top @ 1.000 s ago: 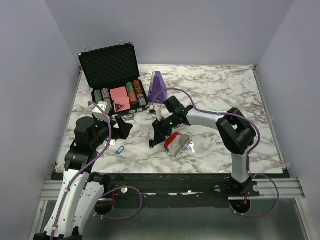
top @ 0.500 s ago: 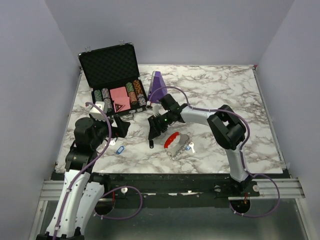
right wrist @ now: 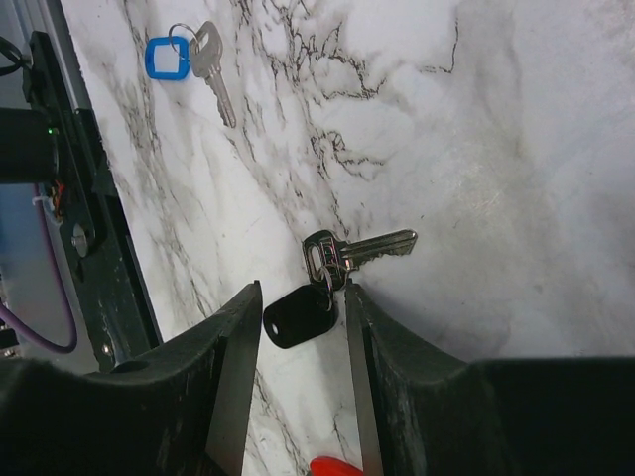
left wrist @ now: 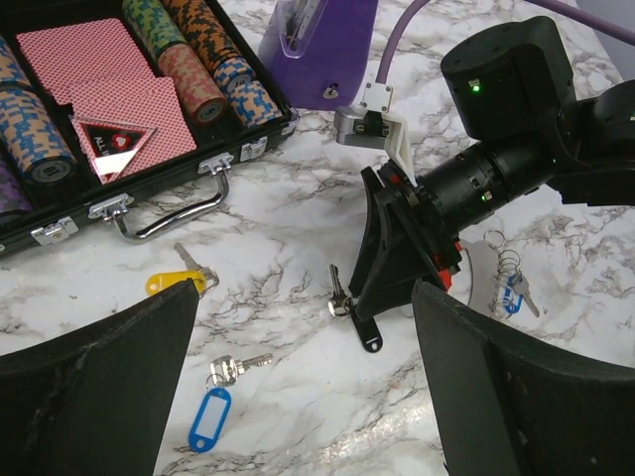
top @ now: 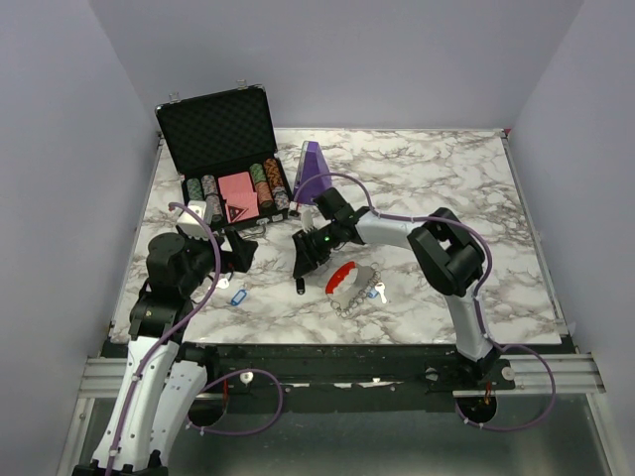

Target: Put the keys on the keyring

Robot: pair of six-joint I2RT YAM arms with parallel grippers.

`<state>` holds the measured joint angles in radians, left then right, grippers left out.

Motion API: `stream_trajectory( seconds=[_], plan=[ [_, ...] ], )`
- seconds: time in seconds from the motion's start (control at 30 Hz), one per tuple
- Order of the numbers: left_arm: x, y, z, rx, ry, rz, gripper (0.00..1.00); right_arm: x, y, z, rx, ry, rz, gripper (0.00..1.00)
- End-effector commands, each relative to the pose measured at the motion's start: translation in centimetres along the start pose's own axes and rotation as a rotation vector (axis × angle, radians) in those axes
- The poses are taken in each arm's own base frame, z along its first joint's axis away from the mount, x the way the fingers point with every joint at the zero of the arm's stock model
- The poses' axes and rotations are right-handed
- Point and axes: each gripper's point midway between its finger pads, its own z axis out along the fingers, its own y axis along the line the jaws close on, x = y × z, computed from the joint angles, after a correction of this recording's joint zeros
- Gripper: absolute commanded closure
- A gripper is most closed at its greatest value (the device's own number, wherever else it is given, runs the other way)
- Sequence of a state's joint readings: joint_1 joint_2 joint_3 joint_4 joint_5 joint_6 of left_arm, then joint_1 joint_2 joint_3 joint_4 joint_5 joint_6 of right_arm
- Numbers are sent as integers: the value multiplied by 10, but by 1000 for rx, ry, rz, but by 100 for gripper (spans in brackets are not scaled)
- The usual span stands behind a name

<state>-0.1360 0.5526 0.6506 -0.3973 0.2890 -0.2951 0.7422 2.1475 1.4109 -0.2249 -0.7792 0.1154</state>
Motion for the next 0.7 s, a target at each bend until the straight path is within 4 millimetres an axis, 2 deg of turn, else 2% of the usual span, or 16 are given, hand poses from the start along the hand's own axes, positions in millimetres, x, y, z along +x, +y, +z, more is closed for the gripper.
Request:
stream_trajectory(
  seconds=[0.0,0.3,0.67],
  plan=[
    [-8,-1,-1,10,-30,18,3,24,-12,13,26,68,42,53],
    [-7,-1,0,13,-24,17,3,26,-12,14,26,77,44,65],
    [-6,-3,1,24,-19,17,3,12,-2,5,17,50,-2,91]
  ],
)
